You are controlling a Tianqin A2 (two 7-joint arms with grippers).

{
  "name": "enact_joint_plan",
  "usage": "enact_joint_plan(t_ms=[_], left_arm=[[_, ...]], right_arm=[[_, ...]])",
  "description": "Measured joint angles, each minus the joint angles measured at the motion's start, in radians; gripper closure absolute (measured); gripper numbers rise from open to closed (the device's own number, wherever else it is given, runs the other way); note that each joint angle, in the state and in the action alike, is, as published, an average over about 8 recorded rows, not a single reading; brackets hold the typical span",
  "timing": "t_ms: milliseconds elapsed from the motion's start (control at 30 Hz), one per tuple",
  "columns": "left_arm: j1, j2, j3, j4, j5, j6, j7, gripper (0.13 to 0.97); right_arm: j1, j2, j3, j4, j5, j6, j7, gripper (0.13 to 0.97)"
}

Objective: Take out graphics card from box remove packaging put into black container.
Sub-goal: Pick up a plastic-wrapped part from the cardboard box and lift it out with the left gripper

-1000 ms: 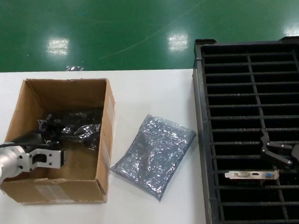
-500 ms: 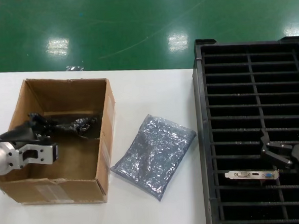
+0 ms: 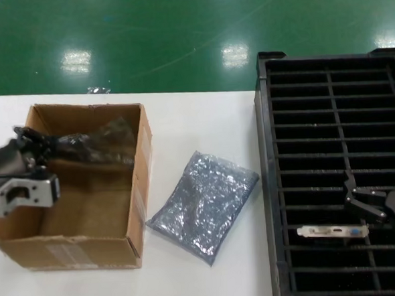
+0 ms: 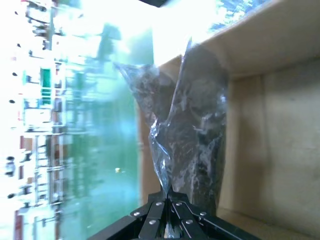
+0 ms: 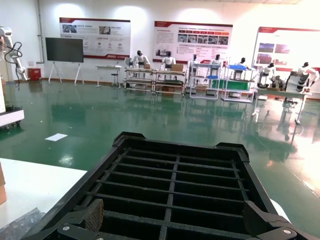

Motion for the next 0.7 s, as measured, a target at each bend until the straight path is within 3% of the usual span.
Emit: enact_joint_plan(t_ms=[233, 433, 567, 700], left_arm=[[0.150, -0.013, -0.153, -0.240, 0.089, 0.031, -0.111, 0.958], [0.279, -0.011, -0.280, -0.443, 0.124, 0.065, -0.179, 0.958], [0.347, -0.009, -0.330, -0.546, 0.121, 0.086, -0.206, 0.958], [0.399, -0.004, -0.354, -0.616, 0.110, 0.099, -0.220, 0.958]], right_arm=[[0.000, 0.000, 0.000, 0.000, 0.000, 0.000, 0.000, 0.129], [0.000, 0.000, 0.000, 0.000, 0.000, 0.000, 0.000, 0.129], [0.000, 0.000, 0.000, 0.000, 0.000, 0.000, 0.000, 0.129], [0.000, 0.000, 0.000, 0.000, 0.000, 0.000, 0.000, 0.129]])
